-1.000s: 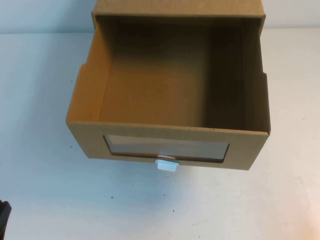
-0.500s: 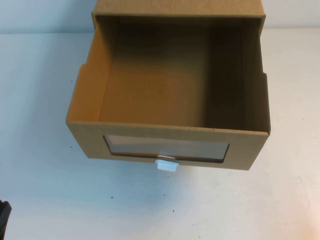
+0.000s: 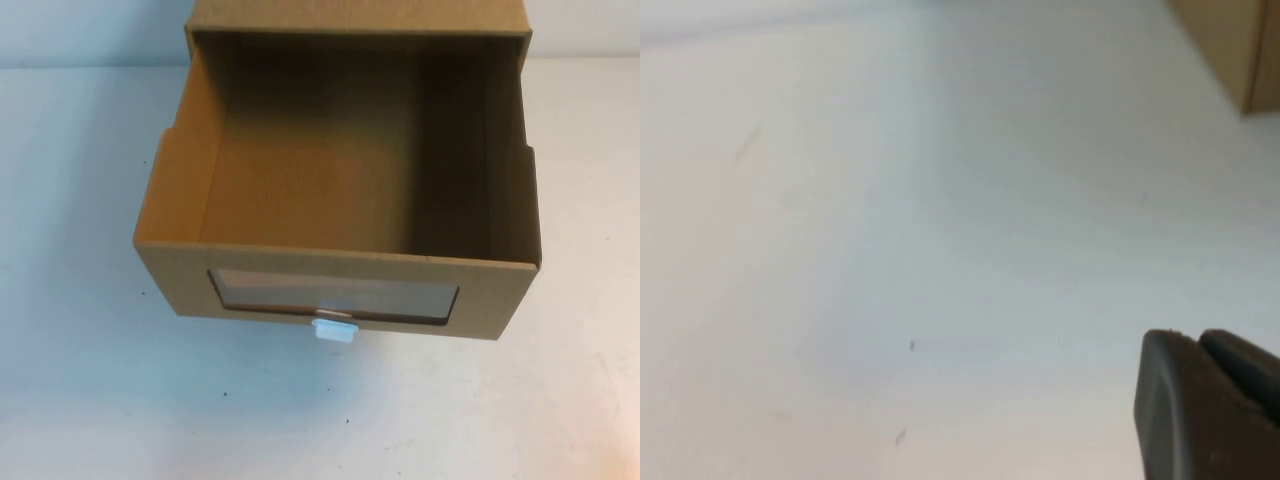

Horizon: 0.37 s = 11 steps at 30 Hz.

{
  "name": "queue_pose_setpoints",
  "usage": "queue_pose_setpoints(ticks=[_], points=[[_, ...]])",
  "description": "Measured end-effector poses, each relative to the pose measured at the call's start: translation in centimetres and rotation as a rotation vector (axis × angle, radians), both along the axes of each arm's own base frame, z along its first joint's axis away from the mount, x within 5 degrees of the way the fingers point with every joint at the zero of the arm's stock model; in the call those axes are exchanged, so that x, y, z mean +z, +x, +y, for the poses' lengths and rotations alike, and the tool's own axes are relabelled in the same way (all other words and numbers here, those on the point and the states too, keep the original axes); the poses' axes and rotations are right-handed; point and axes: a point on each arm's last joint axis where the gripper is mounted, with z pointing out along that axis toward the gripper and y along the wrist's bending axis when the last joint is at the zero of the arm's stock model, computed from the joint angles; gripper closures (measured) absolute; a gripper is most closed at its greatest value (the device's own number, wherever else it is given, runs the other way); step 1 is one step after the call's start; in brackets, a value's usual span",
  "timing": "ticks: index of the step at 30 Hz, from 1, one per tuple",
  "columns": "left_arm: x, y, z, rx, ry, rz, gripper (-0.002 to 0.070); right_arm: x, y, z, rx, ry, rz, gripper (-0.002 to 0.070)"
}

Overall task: Open the shoe box
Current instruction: 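Pull the top drawer of the cardboard box fully open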

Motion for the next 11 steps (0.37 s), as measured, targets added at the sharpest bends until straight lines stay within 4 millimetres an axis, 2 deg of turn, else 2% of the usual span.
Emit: queue_pose_setpoints(ticks=[11], points=[[-0.43,-0.13,0.20,0.028,-0.005,0.049,0.0679,-0.02,-0.01,0.00,0.000,0.000,0.002,0.0690]])
